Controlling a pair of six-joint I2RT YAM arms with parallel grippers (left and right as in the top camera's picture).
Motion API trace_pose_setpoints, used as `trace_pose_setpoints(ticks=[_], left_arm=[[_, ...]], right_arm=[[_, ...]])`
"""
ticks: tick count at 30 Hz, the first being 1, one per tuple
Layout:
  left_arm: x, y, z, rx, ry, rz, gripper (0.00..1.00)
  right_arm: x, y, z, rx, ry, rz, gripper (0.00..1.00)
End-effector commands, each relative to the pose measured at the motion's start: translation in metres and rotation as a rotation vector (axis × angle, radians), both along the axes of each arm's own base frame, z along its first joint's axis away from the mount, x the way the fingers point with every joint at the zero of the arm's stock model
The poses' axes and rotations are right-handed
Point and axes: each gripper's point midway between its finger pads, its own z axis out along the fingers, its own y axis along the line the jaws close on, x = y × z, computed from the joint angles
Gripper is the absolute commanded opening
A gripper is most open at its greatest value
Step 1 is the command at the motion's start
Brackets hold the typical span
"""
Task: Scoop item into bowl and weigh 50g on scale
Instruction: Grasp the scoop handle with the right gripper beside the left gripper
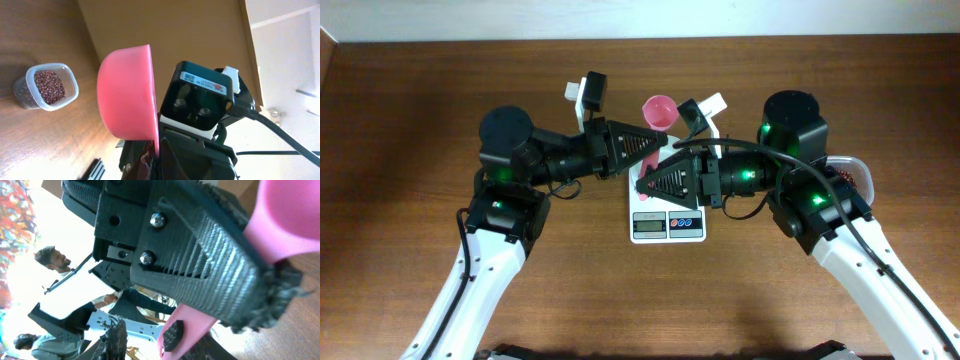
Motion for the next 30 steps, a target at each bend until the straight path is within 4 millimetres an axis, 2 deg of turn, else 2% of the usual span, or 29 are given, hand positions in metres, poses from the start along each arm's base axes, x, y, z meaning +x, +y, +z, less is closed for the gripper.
trace_pose_setpoints(ticks=[1, 4, 7, 10, 11, 12, 13, 14, 15, 16, 18, 21, 25, 30], left_arm=[[-0.006, -0.001, 0.006, -0.008, -0.002, -0.023, 0.00], [-0.006, -0.001, 0.006, -0.007, -0.001, -0.025, 0.00], [-0.007, -0.001, 0.006, -0.007, -0.002, -0.027, 0.00], [-0.007, -0.001, 0.006, -0.004, -0.018, -0.027, 0.03], [-0.006, -0.001, 0.006, 0.002, -0.047, -0.025, 0.10], [-0.006, -0.001, 0.006, 0.008, -0.074, -0.022, 0.28], [-0.005, 0.000, 0.006, 0.020, -0.133, -0.014, 0.54], [-0.004, 0.000, 0.006, 0.029, -0.175, -0.012, 0.72], [-0.002, 0.000, 0.005, 0.046, -0.250, 0.000, 0.80], [0.000, 0.000, 0.005, 0.059, -0.302, 0.013, 0.82], [0.001, 0.001, 0.006, 0.069, -0.344, 0.020, 0.82], [0.001, 0.001, 0.004, 0.074, -0.350, 0.019, 0.76], [0.003, 0.001, -0.008, 0.108, -0.327, 0.029, 0.63], [0.006, 0.002, -0.009, 0.114, -0.319, 0.045, 0.45]], right_arm=[[0.001, 0.000, 0.008, 0.009, -0.035, -0.005, 0.30], [0.006, 0.000, 0.007, 0.005, -0.048, -0.032, 0.18], [0.007, 0.000, 0.007, 0.007, -0.083, -0.030, 0.14], [0.009, 0.000, 0.007, 0.003, -0.084, -0.041, 0.04], [0.009, 0.000, 0.006, 0.002, -0.096, -0.045, 0.04], [0.009, 0.000, 0.006, 0.001, -0.109, -0.043, 0.04], [0.009, -0.001, 0.003, -0.006, -0.126, -0.040, 0.04], [0.008, -0.001, 0.000, -0.015, -0.139, -0.035, 0.04], [0.006, -0.002, -0.006, -0.030, -0.144, -0.030, 0.04], [0.006, -0.003, -0.011, -0.047, -0.140, -0.030, 0.04], [0.003, -0.004, -0.021, -0.078, -0.120, -0.029, 0.04], [-0.004, -0.007, -0.035, -0.121, -0.065, -0.016, 0.04], [-0.023, -0.008, -0.028, -0.062, -0.099, 0.097, 0.04], [-0.026, -0.009, -0.032, -0.076, -0.061, 0.100, 0.04]])
